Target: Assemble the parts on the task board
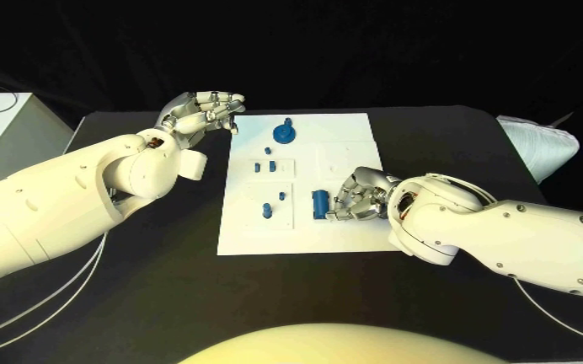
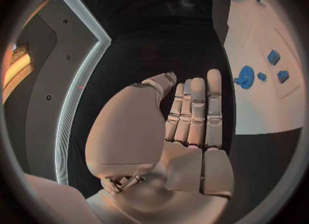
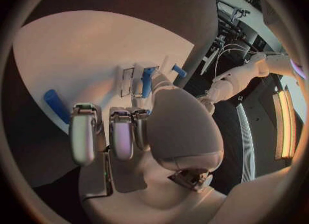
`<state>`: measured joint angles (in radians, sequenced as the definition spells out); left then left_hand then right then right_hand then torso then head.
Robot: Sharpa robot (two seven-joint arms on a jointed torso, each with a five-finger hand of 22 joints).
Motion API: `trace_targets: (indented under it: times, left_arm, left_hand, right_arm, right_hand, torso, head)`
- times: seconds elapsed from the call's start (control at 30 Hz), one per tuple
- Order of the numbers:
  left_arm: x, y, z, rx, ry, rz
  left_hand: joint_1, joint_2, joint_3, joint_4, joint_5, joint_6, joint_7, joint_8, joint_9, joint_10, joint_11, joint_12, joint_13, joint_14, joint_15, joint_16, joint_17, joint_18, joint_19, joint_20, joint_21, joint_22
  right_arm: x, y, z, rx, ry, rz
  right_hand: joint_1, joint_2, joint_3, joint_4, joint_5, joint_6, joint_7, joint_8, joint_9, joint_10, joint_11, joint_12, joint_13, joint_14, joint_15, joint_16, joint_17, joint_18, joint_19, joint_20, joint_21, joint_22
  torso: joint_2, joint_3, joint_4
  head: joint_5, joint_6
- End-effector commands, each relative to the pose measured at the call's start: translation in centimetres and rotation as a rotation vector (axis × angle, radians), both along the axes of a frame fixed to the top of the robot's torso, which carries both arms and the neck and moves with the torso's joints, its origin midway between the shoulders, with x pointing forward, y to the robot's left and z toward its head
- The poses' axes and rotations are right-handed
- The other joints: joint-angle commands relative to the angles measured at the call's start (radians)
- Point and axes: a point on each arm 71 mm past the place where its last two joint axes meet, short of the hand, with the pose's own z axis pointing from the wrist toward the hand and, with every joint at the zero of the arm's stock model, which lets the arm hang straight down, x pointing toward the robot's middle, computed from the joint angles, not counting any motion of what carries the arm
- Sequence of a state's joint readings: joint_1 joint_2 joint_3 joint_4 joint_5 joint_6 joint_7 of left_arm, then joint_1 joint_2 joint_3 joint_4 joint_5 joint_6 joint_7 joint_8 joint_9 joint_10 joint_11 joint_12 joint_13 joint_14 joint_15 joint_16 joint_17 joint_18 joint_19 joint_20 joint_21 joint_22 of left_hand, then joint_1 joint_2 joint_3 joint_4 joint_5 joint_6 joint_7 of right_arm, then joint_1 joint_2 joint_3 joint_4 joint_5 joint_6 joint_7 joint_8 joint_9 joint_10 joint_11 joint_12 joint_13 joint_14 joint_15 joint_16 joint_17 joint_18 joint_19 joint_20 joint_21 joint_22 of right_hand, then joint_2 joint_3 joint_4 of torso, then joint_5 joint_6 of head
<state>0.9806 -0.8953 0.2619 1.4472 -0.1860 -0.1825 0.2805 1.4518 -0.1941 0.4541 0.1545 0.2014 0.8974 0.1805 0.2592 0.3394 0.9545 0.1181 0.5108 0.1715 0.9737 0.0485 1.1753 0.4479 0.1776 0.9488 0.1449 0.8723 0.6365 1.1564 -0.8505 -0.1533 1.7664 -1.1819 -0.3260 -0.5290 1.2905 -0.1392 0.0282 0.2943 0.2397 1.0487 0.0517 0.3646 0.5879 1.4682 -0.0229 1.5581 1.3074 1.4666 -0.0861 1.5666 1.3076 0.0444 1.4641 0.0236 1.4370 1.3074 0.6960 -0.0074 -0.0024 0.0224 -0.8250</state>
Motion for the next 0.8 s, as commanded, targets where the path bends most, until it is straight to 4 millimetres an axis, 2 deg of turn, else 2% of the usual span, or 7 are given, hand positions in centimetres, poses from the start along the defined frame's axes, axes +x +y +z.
trace_targets:
  times: [0.03,0.23,0.37,0.47,0.6,0.7,0.8]
  left_arm:
    - [0.0,-0.2,0.1,-0.012,-0.004,-0.017]
    - [0.0,-0.3,0.0,-0.013,-0.004,-0.017]
    - [0.0,-0.3,-0.1,-0.013,-0.003,-0.018]
    - [0.0,-0.4,-0.1,-0.014,-0.001,-0.019]
    - [0.0,-0.4,-0.2,-0.014,0.000,-0.019]
    - [0.0,-0.4,-0.2,-0.015,0.000,-0.020]
    - [0.0,-0.5,-0.2,-0.015,0.001,-0.021]
  left_hand:
    - [0.008,0.001,-0.003,-0.002,0.003,0.003,0.004,0.007,-0.001,0.006,-0.001,-0.007,-0.001,0.009,0.000,-0.007,0.002,0.006,0.007,-0.002,-0.005,0.001]
    - [0.008,0.001,-0.003,-0.002,0.003,0.003,0.004,0.007,-0.001,0.006,-0.001,-0.007,-0.001,0.009,0.000,-0.007,0.002,0.006,0.007,-0.002,-0.005,0.001]
    - [0.008,0.001,-0.003,-0.002,0.003,0.003,0.004,0.007,-0.001,0.006,-0.001,-0.007,-0.001,0.009,0.000,-0.007,0.002,0.006,0.007,-0.002,-0.005,0.001]
    - [0.008,0.001,-0.003,-0.002,0.003,0.003,0.004,0.007,-0.001,0.006,-0.001,-0.007,-0.001,0.009,0.000,-0.007,0.002,0.006,0.007,-0.002,-0.005,0.001]
    - [0.008,0.001,-0.003,-0.002,0.003,0.003,0.004,0.007,-0.001,0.006,-0.001,-0.007,-0.001,0.009,0.000,-0.007,0.002,0.006,0.007,-0.002,-0.005,0.001]
    - [0.008,0.001,-0.003,-0.002,0.003,0.003,0.004,0.007,-0.001,0.006,-0.001,-0.007,-0.001,0.009,0.000,-0.007,0.002,0.006,0.007,-0.002,-0.005,0.001]
    - [0.008,0.001,-0.003,-0.002,0.003,0.003,0.004,0.007,-0.001,0.006,-0.001,-0.007,-0.001,0.009,0.000,-0.007,0.002,0.006,0.007,-0.002,-0.005,0.001]
  right_arm:
    - [-0.3,-0.2,0.6,0.069,-0.019,0.002]
    - [-0.5,-1.9,1.7,0.108,-0.026,-0.017]
    - [-0.1,-3.6,2.2,0.099,-0.032,-0.046]
    - [0.4,-5.4,2.3,0.069,-0.029,-0.069]
    - [1.1,-7.6,2.0,0.003,-0.020,-0.087]
    - [1.4,-8.7,1.8,-0.042,-0.015,-0.098]
    - [1.5,-9.5,1.6,-0.084,-0.013,-0.108]
  right_hand:
    - [-0.022,-0.006,-0.010,0.000,-0.005,0.002,0.009,-0.006,-0.002,0.095,0.009,-0.005,0.253,0.104,0.009,0.004,0.263,-0.015,0.067,0.005,-0.004,0.197]
    - [-0.038,-0.006,-0.027,-0.001,0.021,0.003,0.009,-0.008,-0.002,0.095,0.010,-0.003,0.254,0.104,0.011,0.004,0.263,-0.015,0.067,0.007,-0.004,0.197]
    - [-0.015,0.012,-0.018,-0.005,0.026,-0.006,0.011,-0.017,-0.006,0.098,0.011,0.003,0.258,0.104,0.011,0.004,0.263,-0.017,0.070,0.007,0.003,0.201]
    - [0.024,0.029,0.005,-0.006,0.004,-0.018,0.017,-0.042,-0.020,0.102,0.015,0.012,0.263,0.104,0.014,0.004,0.263,-0.019,0.072,0.009,0.011,0.206]
    - [0.053,0.035,0.035,-0.005,-0.028,-0.022,0.029,-0.082,-0.051,0.103,0.025,0.013,0.263,0.104,0.022,0.004,0.263,-0.021,0.076,0.017,0.023,0.213]
    - [0.051,0.034,0.038,-0.004,-0.037,-0.018,0.031,-0.089,-0.059,0.103,0.027,0.013,0.263,0.104,0.024,0.004,0.263,-0.023,0.078,0.019,0.029,0.216]
    - [0.040,0.027,0.035,-0.002,-0.049,-0.006,0.031,-0.093,-0.065,0.103,0.028,0.013,0.263,0.104,0.026,0.004,0.263,-0.023,0.078,0.020,0.032,0.217]
  torso:
    - [0.000,0.0002,-0.0023]
    - [-0.001,0.0006,-0.0021]
    - [-0.001,0.0009,-0.0035]
    - [-0.002,0.0006,-0.0048]
    - [-0.004,0.0005,-0.0078]
    - [-0.003,0.0006,-0.0068]
    - [-0.004,0.0011,-0.0087]
  head:
    - [0.000,0.002]
    - [-0.008,0.006]
    - [-0.011,0.010]
    - [-0.014,0.014]
    - [-0.018,0.017]
    - [-0.024,0.018]
    - [-0.026,0.019]
